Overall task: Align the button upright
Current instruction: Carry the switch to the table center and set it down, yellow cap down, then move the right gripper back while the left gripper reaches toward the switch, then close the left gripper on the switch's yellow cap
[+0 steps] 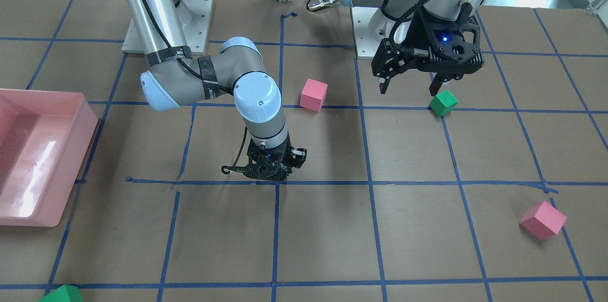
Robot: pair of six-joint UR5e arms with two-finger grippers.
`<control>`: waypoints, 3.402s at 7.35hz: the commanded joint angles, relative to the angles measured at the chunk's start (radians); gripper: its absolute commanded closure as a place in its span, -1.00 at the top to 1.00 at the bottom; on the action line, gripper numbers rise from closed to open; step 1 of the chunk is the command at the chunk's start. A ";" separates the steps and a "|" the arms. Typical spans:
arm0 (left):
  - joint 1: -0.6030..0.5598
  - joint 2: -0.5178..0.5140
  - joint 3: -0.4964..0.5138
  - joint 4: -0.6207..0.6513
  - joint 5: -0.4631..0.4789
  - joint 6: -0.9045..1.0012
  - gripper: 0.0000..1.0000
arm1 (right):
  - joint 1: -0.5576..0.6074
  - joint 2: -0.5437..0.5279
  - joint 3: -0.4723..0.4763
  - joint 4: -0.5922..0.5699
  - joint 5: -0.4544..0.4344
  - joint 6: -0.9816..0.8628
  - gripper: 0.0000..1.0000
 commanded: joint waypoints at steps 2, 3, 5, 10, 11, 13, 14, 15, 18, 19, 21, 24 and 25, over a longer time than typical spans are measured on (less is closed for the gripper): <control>-0.002 0.050 -0.172 0.221 0.002 0.002 1.00 | 0.000 -0.012 0.025 0.000 0.001 0.001 0.91; -0.002 0.061 -0.222 0.294 0.003 0.002 1.00 | -0.002 -0.045 0.000 0.007 0.003 -0.006 1.00; -0.007 0.081 -0.351 0.495 0.003 -0.004 1.00 | -0.040 -0.101 -0.087 0.128 -0.014 -0.106 1.00; -0.255 -0.036 -0.632 1.068 0.150 -0.329 1.00 | -0.368 -0.387 -0.266 0.706 -0.112 -0.504 1.00; -0.287 -0.099 -0.661 1.197 0.149 -0.374 1.00 | -0.365 -0.420 -0.311 0.787 -0.114 -0.497 1.00; -0.405 -0.211 -0.677 1.354 0.198 -0.444 1.00 | -0.351 -0.461 -0.310 0.823 -0.137 -0.475 1.00; -0.463 -0.269 -0.677 1.402 0.228 -0.471 0.99 | -0.300 -0.460 -0.308 0.813 -0.149 -0.399 1.00; -0.497 -0.331 -0.672 1.456 0.248 -0.472 0.96 | -0.269 -0.451 -0.310 0.806 -0.149 -0.389 1.00; -0.510 -0.504 -0.608 1.594 0.249 -0.472 0.95 | -0.319 -0.449 -0.302 0.793 -0.135 -0.433 1.00; -0.525 -0.550 -0.597 1.638 0.255 -0.471 0.94 | -0.334 -0.449 -0.299 0.796 -0.135 -0.431 1.00; -0.548 -0.603 -0.577 1.688 0.276 -0.465 0.89 | -0.337 -0.451 -0.293 0.793 -0.135 -0.434 1.00; -0.560 -0.611 -0.576 1.686 0.282 -0.428 -0.52 | -0.339 -0.455 -0.270 0.793 -0.140 -0.449 1.00; -0.560 -0.612 -0.579 1.686 0.291 -0.426 -0.87 | -0.339 -0.455 -0.268 0.794 -0.141 -0.449 1.00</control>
